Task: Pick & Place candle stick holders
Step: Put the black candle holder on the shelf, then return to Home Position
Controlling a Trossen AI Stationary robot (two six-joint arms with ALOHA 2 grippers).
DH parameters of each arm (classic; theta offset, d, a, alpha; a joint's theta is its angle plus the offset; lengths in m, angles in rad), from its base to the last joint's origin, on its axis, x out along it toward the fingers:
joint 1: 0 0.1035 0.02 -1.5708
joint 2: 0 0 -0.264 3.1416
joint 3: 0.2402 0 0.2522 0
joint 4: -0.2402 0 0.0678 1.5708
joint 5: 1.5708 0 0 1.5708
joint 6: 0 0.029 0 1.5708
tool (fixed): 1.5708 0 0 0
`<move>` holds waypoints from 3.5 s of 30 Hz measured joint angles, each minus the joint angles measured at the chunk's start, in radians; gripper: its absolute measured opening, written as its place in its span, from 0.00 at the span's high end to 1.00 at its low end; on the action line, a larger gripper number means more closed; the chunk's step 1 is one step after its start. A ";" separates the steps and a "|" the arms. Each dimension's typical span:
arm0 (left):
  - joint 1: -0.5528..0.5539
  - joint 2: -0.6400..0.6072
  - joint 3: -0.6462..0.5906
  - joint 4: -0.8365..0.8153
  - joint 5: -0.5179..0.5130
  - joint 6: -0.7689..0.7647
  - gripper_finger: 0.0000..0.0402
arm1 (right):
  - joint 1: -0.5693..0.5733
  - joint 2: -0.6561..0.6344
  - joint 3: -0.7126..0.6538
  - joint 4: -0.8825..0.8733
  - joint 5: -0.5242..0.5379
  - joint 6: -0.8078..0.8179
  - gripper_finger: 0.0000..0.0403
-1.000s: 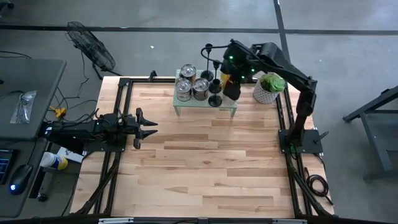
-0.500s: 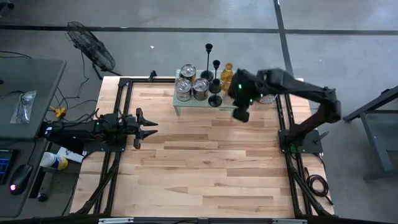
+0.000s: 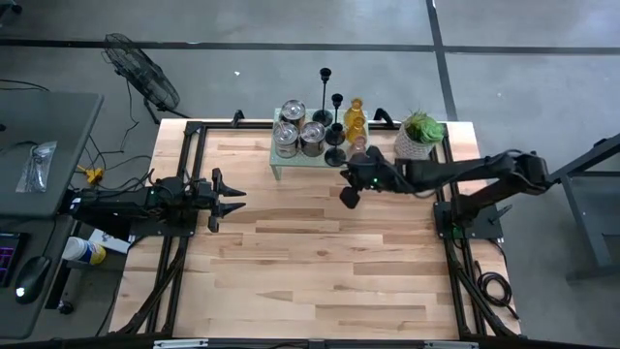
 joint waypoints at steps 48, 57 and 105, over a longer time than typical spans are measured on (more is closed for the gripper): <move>0.000 0.000 0.000 -0.001 -0.001 0.000 0.66 | 0.023 -0.001 -0.103 0.270 0.047 -0.008 0.99; 0.000 0.000 0.000 -0.001 -0.001 0.000 0.66 | 0.023 -0.198 -0.351 0.421 -0.219 -0.019 0.99; 0.000 0.000 -0.001 0.000 0.000 0.000 0.66 | 0.126 -1.269 -0.914 0.276 -0.367 -0.225 0.99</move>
